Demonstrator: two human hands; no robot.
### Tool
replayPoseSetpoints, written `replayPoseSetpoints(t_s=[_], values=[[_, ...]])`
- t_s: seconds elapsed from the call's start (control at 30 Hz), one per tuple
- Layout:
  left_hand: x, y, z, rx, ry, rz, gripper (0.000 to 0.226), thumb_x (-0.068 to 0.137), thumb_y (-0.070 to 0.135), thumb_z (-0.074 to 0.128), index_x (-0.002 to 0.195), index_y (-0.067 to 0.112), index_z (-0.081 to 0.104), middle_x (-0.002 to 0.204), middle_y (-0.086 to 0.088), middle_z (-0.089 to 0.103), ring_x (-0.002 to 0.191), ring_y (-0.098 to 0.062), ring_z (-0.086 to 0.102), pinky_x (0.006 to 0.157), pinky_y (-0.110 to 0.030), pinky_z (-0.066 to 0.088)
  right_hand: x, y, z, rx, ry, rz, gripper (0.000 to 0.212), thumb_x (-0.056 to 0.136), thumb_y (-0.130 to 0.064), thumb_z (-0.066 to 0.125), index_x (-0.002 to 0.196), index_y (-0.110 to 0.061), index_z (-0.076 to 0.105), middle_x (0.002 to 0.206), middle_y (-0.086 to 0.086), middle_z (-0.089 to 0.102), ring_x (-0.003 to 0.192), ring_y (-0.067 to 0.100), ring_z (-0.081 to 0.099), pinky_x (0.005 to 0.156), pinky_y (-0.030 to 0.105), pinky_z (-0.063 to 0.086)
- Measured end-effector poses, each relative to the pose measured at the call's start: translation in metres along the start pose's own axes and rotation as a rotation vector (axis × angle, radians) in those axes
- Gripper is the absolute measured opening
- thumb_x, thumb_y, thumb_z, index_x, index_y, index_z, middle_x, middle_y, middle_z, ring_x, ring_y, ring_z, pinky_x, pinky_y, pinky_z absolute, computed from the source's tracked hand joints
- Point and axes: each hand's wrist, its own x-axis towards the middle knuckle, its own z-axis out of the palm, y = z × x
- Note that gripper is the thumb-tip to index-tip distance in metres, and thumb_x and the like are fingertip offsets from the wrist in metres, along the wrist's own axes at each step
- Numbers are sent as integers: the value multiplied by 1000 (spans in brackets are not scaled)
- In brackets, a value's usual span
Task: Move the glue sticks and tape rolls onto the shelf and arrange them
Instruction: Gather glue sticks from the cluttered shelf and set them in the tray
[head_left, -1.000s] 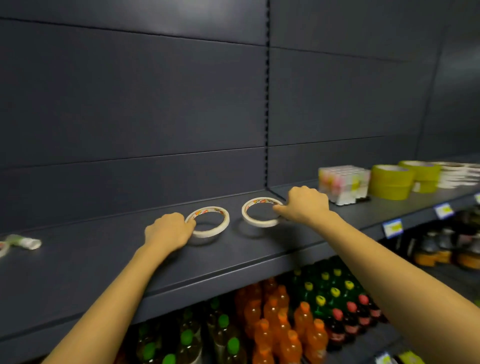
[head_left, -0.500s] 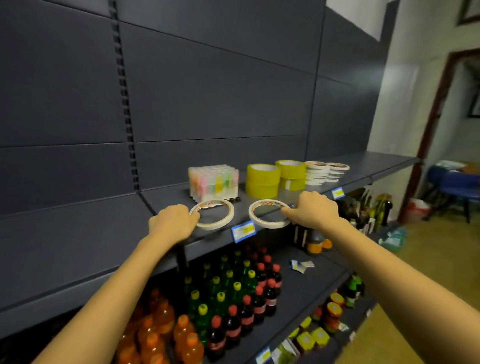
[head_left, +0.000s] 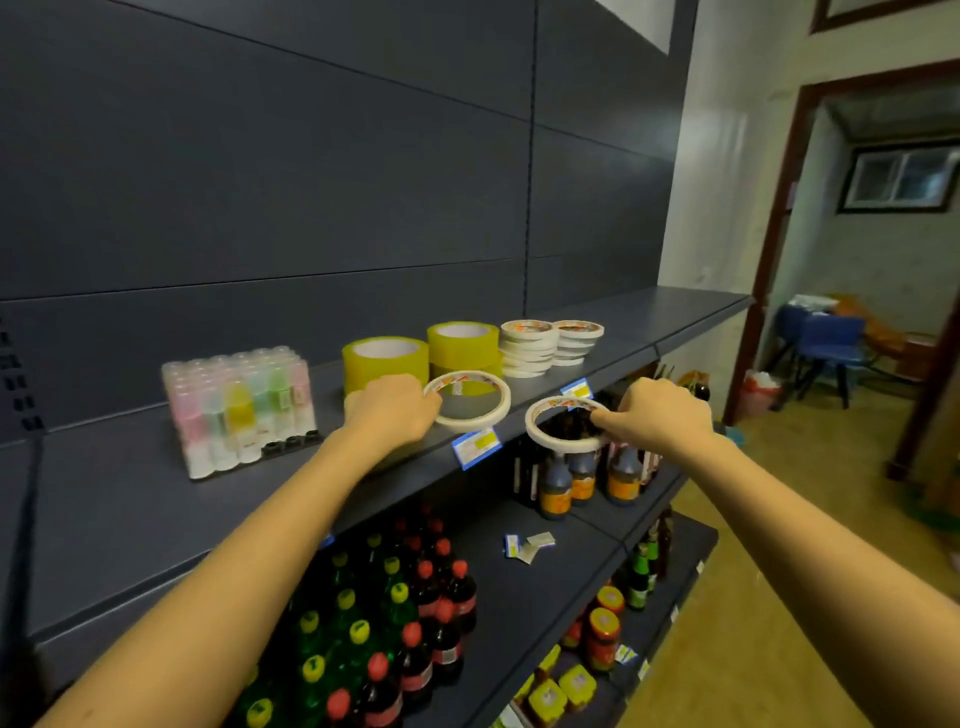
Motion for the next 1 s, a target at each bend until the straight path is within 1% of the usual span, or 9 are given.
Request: replayPoseSetpoints(t_s=[0.07, 0.2, 0.27, 0.37, 0.47, 0.53, 0.67, 0.8, 1.0], values=[[26, 20, 7, -16, 12, 14, 43, 98, 39, 33, 95, 7, 60, 117, -18, 60, 107, -36, 54, 75, -34, 35, 24, 17, 1, 2, 13, 17, 52, 82, -55, 56, 56, -11, 51, 53, 2, 48, 50, 18, 45, 47, 22, 31], [75, 57, 18, -12, 19, -1, 39, 96, 32, 36, 109, 5, 61, 122, -18, 59, 111, -35, 53, 84, -35, 40, 77, 44, -1, 3, 2, 35, 55, 82, -59, 55, 69, -6, 67, 63, 4, 57, 59, 21, 54, 52, 26, 38], [98, 72, 23, -1, 38, 1, 36, 95, 30, 37, 110, 8, 61, 121, -16, 59, 111, -34, 54, 84, -34, 40, 103, 57, 2, -7, 32, 34, 55, 82, -59, 54, 73, -7, 69, 63, 4, 56, 63, 23, 56, 54, 27, 39], [125, 93, 30, 67, 78, 33, 28, 96, 27, 37, 100, 12, 60, 113, -13, 63, 102, -30, 57, 74, -30, 35, 136, 74, 10, -2, 41, 22, 53, 82, -58, 54, 69, -8, 67, 60, 3, 53, 62, 23, 54, 54, 27, 39], [144, 112, 33, 84, 58, 18, 21, 96, 24, 37, 87, 14, 53, 109, -13, 63, 95, -30, 55, 70, -31, 35, 163, 85, 17, 16, 26, 4, 52, 83, -58, 53, 71, -9, 67, 62, 2, 56, 64, 23, 56, 59, 28, 42], [158, 124, 32, 97, 73, -11, 24, 97, 27, 35, 83, 14, 50, 107, -12, 62, 88, -28, 52, 71, -32, 35, 183, 90, 18, 30, 40, -1, 51, 83, -57, 53, 71, -9, 66, 65, 3, 56, 68, 25, 57, 62, 29, 44], [185, 136, 34, 133, 110, -107, 22, 97, 28, 38, 83, 14, 50, 102, -9, 62, 86, -27, 53, 73, -33, 36, 225, 96, 22, 58, 45, -53, 49, 82, -55, 54, 80, -10, 72, 71, 5, 58, 71, 26, 57, 64, 30, 44], [210, 147, 40, 152, 100, -224, 18, 95, 27, 41, 87, 15, 52, 96, -6, 58, 83, -24, 49, 73, -33, 36, 265, 98, 24, 87, 27, -126, 48, 83, -53, 54, 88, -9, 73, 74, 5, 58, 66, 24, 52, 60, 28, 39], [235, 161, 55, 325, 88, -360, 23, 92, 19, 44, 103, 11, 61, 110, -7, 64, 97, -26, 58, 74, -32, 35, 310, 93, 30, 149, -9, -262, 47, 82, -52, 56, 83, -9, 74, 63, 2, 54, 54, 17, 46, 50, 22, 32]])
